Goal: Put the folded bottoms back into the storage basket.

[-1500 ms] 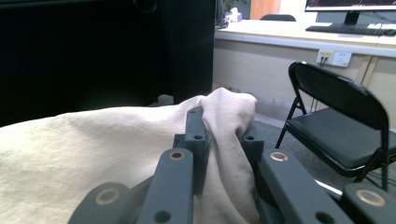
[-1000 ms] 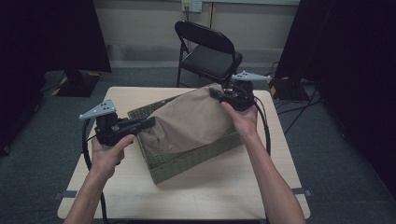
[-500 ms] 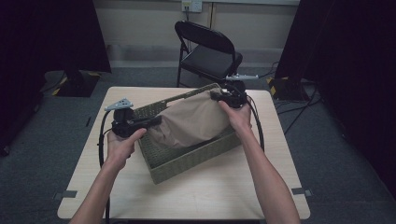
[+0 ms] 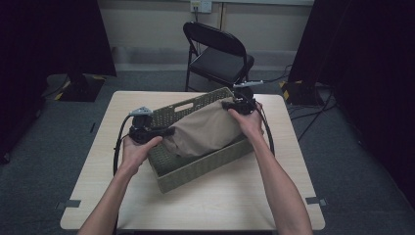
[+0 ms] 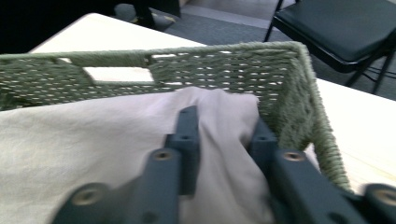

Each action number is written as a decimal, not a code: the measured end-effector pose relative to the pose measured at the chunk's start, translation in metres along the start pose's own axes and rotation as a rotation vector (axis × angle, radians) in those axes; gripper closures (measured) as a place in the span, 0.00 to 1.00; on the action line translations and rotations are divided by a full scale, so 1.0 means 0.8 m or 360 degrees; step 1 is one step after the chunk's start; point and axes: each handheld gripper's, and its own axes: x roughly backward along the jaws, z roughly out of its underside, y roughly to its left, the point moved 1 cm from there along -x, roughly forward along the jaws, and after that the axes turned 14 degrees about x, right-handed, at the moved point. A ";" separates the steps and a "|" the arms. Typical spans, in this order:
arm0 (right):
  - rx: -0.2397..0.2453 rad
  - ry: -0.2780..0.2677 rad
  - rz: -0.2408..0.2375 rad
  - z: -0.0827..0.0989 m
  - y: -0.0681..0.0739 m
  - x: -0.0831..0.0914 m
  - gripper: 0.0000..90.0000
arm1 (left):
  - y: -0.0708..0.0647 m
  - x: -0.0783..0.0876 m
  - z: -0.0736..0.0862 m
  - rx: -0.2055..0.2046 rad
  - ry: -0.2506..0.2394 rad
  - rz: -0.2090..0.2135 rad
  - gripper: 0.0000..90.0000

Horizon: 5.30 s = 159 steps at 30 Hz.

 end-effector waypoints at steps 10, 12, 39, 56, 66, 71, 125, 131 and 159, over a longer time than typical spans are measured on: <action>0.0032 -0.0036 0.0038 -0.002 -0.003 0.004 0.57 | 0.007 0.010 0.001 0.0009 -0.0029 -0.0039 0.68; 0.0042 -0.0036 0.0033 -0.001 -0.003 0.005 0.58 | 0.008 0.010 0.002 0.0016 -0.0026 -0.0039 0.67; 0.0067 0.0047 0.0098 0.056 -0.049 0.051 0.68 | 0.027 0.057 0.031 -0.0017 -0.0090 -0.0076 0.72; 0.0052 0.0096 0.0091 0.094 -0.050 0.045 0.91 | 0.037 0.082 0.033 0.0044 -0.0179 -0.0207 0.50; 0.0068 0.0083 0.0091 0.107 -0.038 0.063 0.89 | 0.042 0.076 0.051 0.0064 -0.0108 -0.0244 0.45; 0.0051 0.0066 0.0073 0.115 -0.031 0.073 0.88 | 0.040 0.069 0.053 0.0050 -0.0079 -0.0254 0.48; -0.0046 0.0025 0.0023 0.122 -0.023 0.086 0.80 | 0.056 0.065 0.038 0.0099 -0.0085 -0.0305 0.56; -0.0042 0.0058 0.0049 0.124 -0.016 0.094 0.80 | 0.047 0.076 0.056 0.0056 -0.0020 -0.0295 0.52; -0.0089 -0.0025 0.0002 0.142 0.002 0.109 0.72 | 0.080 0.053 0.039 0.0114 -0.0097 -0.0279 0.73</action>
